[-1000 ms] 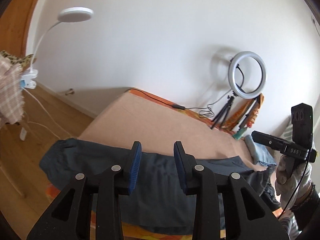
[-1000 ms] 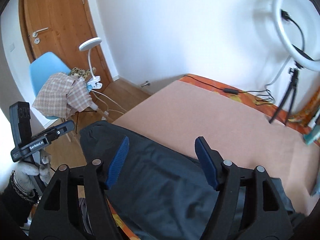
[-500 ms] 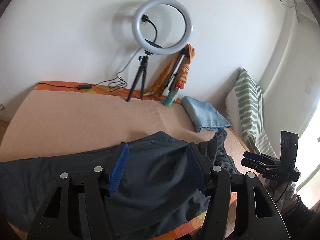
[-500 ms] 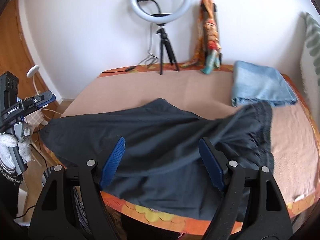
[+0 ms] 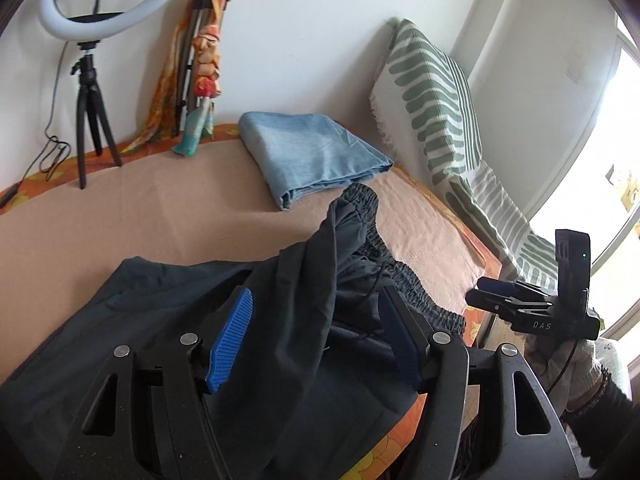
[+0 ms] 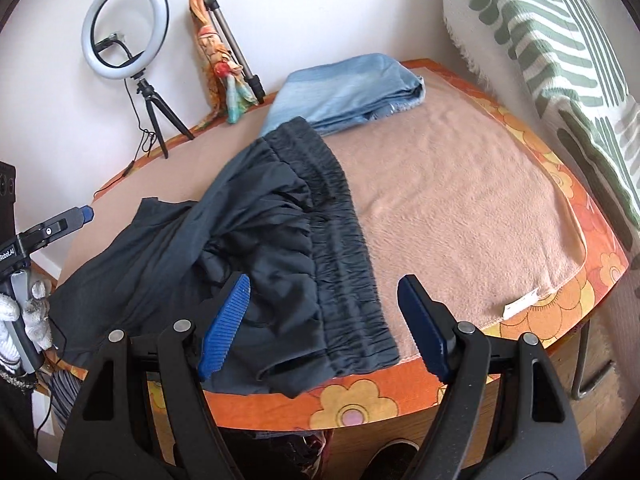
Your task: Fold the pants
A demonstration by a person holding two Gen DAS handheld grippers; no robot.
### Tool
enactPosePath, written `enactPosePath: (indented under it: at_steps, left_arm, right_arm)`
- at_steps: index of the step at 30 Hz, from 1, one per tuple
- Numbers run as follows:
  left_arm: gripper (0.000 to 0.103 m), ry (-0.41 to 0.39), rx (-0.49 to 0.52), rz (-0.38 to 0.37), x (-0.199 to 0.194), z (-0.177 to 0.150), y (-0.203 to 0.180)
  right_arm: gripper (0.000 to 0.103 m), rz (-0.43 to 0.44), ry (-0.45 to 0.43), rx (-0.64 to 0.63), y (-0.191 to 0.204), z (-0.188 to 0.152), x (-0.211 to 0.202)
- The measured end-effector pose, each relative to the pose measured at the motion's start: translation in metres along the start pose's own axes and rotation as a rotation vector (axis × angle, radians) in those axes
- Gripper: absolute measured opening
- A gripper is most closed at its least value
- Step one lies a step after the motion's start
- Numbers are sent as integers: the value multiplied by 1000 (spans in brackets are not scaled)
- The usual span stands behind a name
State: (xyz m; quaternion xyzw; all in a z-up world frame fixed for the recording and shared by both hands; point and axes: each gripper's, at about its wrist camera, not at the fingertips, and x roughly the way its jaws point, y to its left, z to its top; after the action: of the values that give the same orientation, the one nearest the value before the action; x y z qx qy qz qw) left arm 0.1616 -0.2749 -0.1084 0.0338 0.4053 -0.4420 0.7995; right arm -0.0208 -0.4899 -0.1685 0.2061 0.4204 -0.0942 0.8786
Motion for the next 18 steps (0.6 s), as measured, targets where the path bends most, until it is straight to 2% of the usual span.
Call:
enactPosePath:
  at_steps: [3,5,8,10,12,16,17,18]
  left_arm:
    - [65,43,37,15,35,10,-15]
    - [65,67,88,60,59,16,-26]
    - [65,108,146,103,90,25,-36]
    - [65,137,158,115,108,33,-38]
    - [65,162,174,157,127,39,-38]
    - [65,193,165,190,152,49,-31]
    - [54,192,148,190,156,50,-27]
    - [25,195,126,166,159,51,-22]
  right_arm:
    - [79,7,41,24,-21,7,25]
    - [79,-3,57,26,-31,14,38]
    - [79,44,86,32,-36,17,51]
    - [79,68,104,15,-34,14,58]
    - [79,85,118,6,-33,9,65]
    - [79,117,111,4,-36,-4,68]
    - [79,116,108,8,-38,-6,68]
    - [79,118,102,13,-41,-8,66]
